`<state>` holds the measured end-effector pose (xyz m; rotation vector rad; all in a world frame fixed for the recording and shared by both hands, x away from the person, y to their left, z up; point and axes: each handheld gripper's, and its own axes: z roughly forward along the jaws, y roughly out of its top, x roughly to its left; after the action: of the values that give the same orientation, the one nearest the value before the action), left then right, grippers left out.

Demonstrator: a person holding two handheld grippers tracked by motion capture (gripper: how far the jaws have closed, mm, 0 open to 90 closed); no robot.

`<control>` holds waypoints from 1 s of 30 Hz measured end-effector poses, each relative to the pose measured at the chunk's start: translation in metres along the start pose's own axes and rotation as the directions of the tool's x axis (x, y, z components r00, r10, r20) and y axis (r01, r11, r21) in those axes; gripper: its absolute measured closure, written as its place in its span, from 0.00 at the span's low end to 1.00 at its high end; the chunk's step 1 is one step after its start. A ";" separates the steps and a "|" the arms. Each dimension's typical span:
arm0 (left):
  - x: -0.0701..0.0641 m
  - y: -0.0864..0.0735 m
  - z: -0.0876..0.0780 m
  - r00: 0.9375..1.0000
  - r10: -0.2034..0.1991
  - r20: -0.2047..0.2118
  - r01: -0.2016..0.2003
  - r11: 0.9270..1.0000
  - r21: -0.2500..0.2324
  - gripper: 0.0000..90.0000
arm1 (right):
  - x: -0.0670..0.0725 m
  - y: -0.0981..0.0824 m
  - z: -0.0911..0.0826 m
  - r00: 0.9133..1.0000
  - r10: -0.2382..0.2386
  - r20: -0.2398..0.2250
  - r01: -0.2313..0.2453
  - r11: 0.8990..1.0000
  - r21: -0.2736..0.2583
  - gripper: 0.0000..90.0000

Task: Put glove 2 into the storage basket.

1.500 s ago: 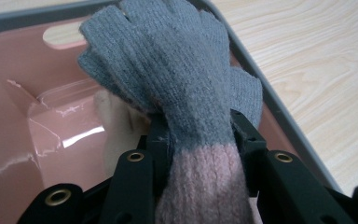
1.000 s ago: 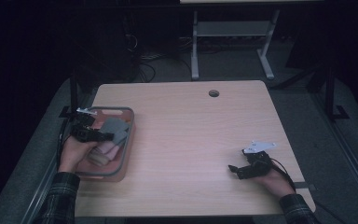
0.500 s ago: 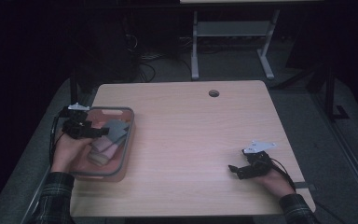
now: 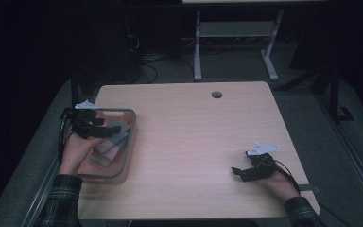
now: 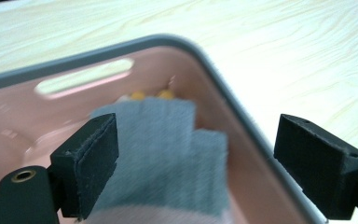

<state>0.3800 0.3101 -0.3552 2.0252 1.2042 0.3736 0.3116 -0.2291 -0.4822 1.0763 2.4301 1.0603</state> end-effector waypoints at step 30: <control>-0.081 0.006 0.036 0.978 0.104 0.182 -0.096 0.994 -0.054 0.15 | 0.000 0.000 0.000 1.000 -0.007 -0.005 0.007 1.000 0.000 0.13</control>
<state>0.3623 0.2238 -0.3662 2.0375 0.9760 0.2525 0.3122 -0.2292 -0.4823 1.0662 2.4359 1.0617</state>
